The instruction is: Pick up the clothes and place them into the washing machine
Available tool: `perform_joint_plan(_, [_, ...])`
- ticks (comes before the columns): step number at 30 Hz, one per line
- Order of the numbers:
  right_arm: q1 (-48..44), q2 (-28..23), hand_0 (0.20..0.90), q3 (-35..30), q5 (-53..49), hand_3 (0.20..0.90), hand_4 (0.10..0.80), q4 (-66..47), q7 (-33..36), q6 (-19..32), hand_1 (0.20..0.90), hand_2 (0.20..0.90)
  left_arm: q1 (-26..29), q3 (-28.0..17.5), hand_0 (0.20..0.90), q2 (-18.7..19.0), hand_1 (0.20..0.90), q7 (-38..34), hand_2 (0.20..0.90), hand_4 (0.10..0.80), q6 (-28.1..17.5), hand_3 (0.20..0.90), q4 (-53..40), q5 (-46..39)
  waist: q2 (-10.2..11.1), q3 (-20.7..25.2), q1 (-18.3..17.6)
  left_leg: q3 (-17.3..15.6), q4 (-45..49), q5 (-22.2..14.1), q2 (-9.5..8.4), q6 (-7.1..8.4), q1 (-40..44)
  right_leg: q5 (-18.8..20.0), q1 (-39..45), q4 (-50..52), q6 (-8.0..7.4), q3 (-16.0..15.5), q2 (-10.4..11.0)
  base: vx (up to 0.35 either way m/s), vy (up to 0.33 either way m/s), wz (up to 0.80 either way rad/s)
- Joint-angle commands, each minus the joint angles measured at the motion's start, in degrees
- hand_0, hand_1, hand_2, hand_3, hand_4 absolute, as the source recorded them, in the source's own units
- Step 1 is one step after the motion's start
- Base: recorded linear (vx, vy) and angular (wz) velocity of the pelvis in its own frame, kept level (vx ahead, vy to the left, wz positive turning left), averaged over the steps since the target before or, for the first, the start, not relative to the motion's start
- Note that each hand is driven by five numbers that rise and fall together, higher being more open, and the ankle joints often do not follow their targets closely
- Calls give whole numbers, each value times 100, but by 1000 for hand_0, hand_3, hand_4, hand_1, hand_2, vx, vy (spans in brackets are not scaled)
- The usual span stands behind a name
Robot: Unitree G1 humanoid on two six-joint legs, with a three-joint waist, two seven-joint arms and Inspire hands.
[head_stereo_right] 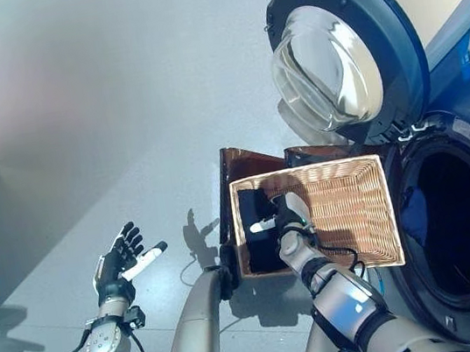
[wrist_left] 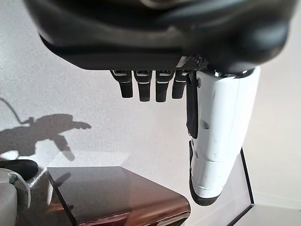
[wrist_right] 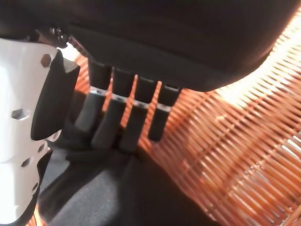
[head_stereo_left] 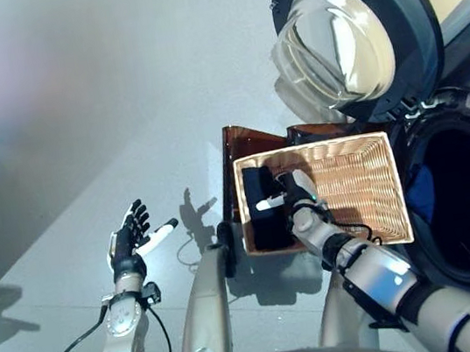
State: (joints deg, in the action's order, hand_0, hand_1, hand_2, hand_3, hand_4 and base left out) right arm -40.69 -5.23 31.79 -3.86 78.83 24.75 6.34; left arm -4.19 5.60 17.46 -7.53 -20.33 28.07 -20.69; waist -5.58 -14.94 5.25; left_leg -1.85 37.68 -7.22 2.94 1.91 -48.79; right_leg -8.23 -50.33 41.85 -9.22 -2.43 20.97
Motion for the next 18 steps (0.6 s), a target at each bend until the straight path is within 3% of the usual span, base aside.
perform_joint_plan(1, [-117, 354, 900, 107, 45, 900, 800, -415, -77, 342, 900, 900, 98, -222, 900, 373, 900, -149, 900, 800, -406, 900, -169, 22, 107, -76, 21, -81, -593, -17, -133, -80, 532, 1104, 473, -1045, 65, -19, 118, 0, 0, 0])
perform_joint_plan(10, [139, 99, 900, -79, 217, 900, 800, -281, 53, 292, 900, 900, 132, 22, 900, 301, 900, -128, 900, 800, -434, 900, 302, 48, 329, 37, 74, 40, -1946, 518, -148, 17, 1358, 1548, 1565, -2396, -74, -572, 126, 68, -41, 3])
perform_joint_plan(18, [149, -90, 900, -318, 440, 900, 800, -115, 433, 208, 900, 900, 122, 198, 900, 235, 900, -192, 900, 800, -491, 900, 465, 24, 388, 54, 169, 176, -2633, 828, -119, 119, 1843, 1738, 2173, -2990, -161, -900, 140, 62, -32, 9])
